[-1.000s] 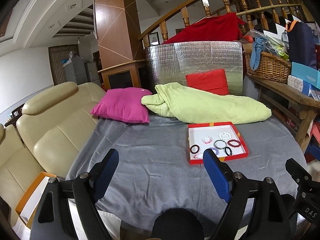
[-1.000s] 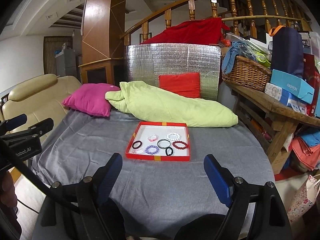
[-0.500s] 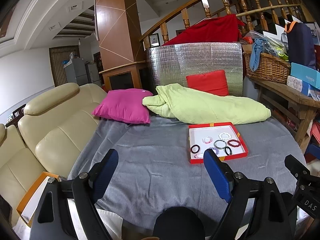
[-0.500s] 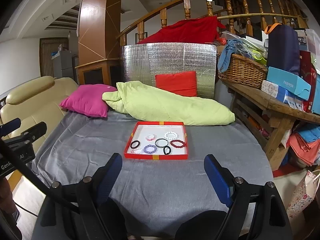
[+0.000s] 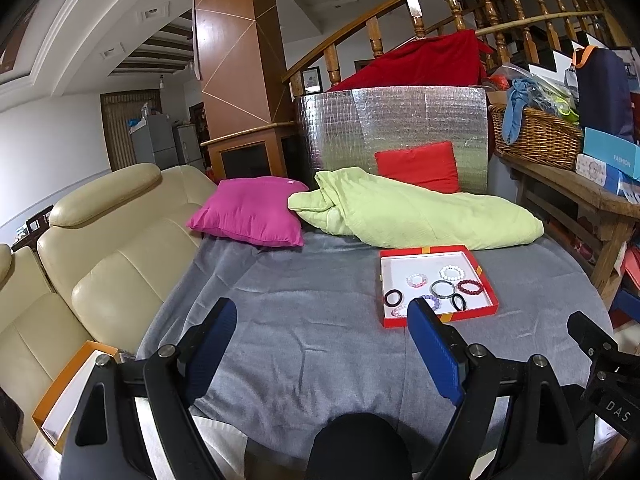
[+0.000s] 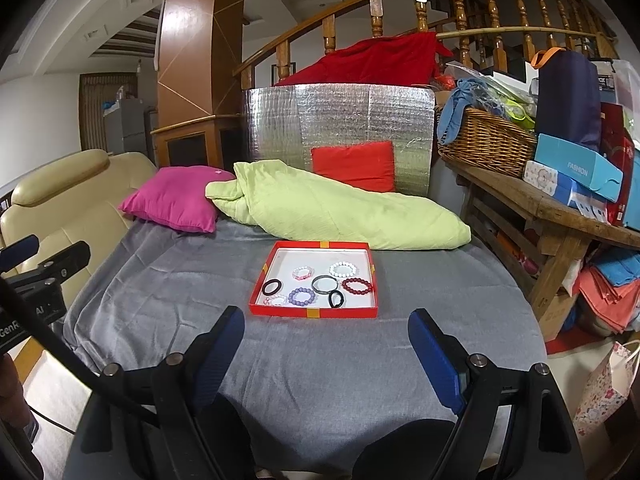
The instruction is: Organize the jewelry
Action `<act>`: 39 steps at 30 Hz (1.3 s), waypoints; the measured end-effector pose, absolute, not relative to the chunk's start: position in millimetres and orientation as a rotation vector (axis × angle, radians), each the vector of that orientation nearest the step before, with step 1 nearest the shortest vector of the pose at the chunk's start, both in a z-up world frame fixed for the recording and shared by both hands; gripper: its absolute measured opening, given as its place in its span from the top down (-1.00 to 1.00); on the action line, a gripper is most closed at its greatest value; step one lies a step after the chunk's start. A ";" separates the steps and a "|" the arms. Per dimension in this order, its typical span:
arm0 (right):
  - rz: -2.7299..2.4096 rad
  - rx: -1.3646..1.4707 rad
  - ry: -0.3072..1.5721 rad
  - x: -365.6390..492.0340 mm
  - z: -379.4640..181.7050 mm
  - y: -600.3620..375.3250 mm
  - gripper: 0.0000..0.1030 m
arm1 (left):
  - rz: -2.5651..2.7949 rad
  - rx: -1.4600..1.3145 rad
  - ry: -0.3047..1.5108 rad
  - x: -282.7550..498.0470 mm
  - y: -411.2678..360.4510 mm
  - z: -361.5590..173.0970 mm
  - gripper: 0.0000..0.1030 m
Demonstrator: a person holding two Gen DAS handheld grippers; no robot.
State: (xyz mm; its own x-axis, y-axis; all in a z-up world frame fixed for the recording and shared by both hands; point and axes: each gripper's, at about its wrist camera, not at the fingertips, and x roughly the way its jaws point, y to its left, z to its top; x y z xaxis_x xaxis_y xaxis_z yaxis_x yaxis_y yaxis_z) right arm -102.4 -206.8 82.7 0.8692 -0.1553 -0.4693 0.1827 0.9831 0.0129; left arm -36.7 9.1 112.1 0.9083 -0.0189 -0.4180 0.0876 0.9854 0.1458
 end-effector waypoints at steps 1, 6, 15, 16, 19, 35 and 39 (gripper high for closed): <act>-0.176 0.057 0.487 -102.3 82.4 -206.4 -0.68 | -0.056 0.164 0.429 -36.7 9.2 111.9 -0.70; -0.174 0.057 0.489 -101.5 82.3 -205.2 -0.68 | -0.055 0.165 0.431 -35.4 9.5 111.4 -0.70; -0.176 0.050 0.487 -99.7 82.3 -202.8 -0.69 | -0.054 0.162 0.428 -36.1 11.5 111.2 -0.70; -0.177 0.050 0.486 -99.3 82.3 -202.6 -0.69 | -0.054 0.163 0.428 -36.3 11.4 110.8 -0.70; -0.180 0.052 0.488 -98.1 81.9 -202.3 -0.69 | -0.054 0.162 0.431 -36.0 11.6 110.9 -0.70; -0.192 0.014 0.494 -73.5 85.5 -200.0 -0.73 | -0.038 0.151 0.440 -19.9 18.7 108.9 -0.70; -0.200 0.025 0.517 -56.6 80.5 -205.8 -0.73 | -0.035 0.157 0.459 -6.6 17.0 103.7 -0.70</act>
State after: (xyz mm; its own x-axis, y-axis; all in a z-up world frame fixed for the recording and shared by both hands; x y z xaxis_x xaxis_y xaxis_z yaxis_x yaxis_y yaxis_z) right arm -56.6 -205.8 80.5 0.8505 -0.1832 -0.4931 0.1958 0.9803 -0.0265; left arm -6.6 17.0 103.7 0.8963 0.0017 -0.4435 0.0690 0.9873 0.1432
